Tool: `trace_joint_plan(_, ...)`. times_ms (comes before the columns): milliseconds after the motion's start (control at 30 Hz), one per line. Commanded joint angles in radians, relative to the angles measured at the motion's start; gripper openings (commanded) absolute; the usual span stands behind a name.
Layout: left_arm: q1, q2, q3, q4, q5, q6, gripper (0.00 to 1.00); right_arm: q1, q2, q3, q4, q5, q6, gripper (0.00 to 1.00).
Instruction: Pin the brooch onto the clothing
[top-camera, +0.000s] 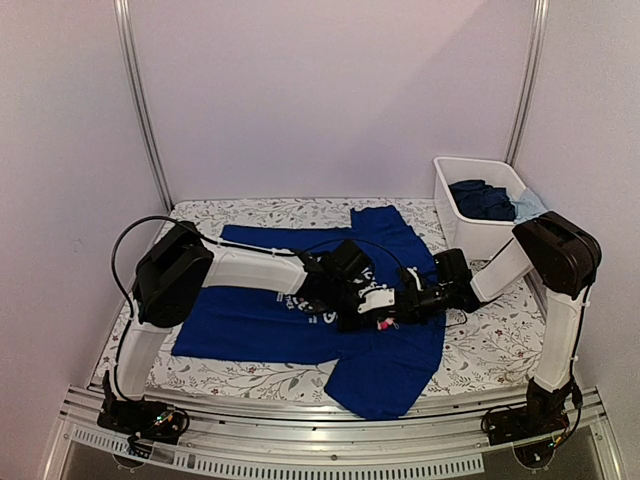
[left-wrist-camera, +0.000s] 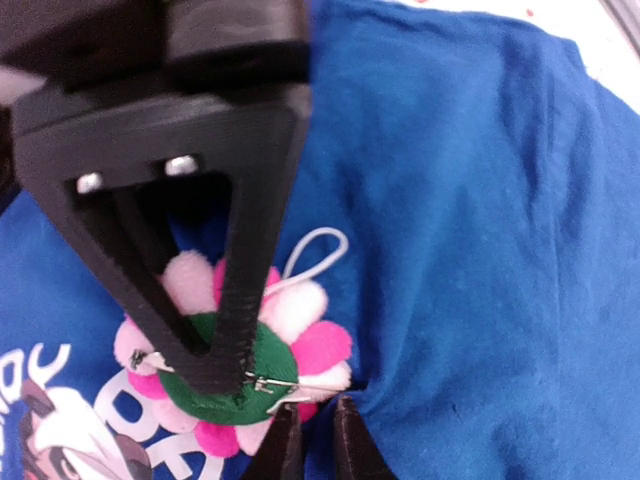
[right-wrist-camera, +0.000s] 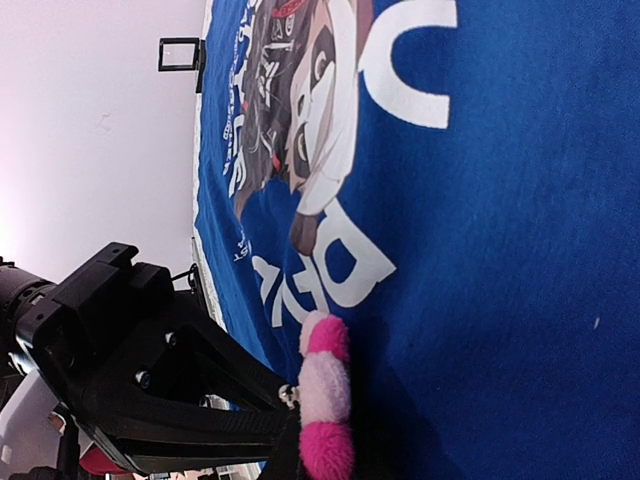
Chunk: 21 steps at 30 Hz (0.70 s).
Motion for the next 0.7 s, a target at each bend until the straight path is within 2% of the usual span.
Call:
trace_joint_plan(0, 0.004, -0.08, -0.017, -0.099, 0.106, 0.107, 0.24, 0.031, 0.038, -0.013, -0.242, 0.054, -0.045, 0.0)
trace_joint_plan(67, 0.006, -0.081, -0.007, -0.163, 0.137, 0.152, 0.3, 0.03, 0.041, -0.007, -0.25, 0.059, -0.049, 0.0)
trace_joint_plan(167, 0.006, -0.072, 0.015, -0.187, 0.122, 0.137, 0.32, 0.03, 0.042, -0.006, -0.25, 0.061, -0.052, 0.0)
trace_joint_plan(367, -0.01, -0.029, 0.029, -0.185, 0.025, 0.183, 0.32, 0.031, 0.031, -0.009, -0.237, 0.063, -0.035, 0.0)
trace_joint_plan(533, -0.021, -0.011, 0.032, -0.082, -0.015, 0.177, 0.32, 0.024, 0.051, -0.014, -0.228, 0.032, -0.004, 0.0)
trace_joint_plan(667, -0.026, 0.008, 0.037, -0.083, -0.014, 0.189, 0.29, 0.019, 0.044, -0.005, -0.239, 0.04, -0.002, 0.0)
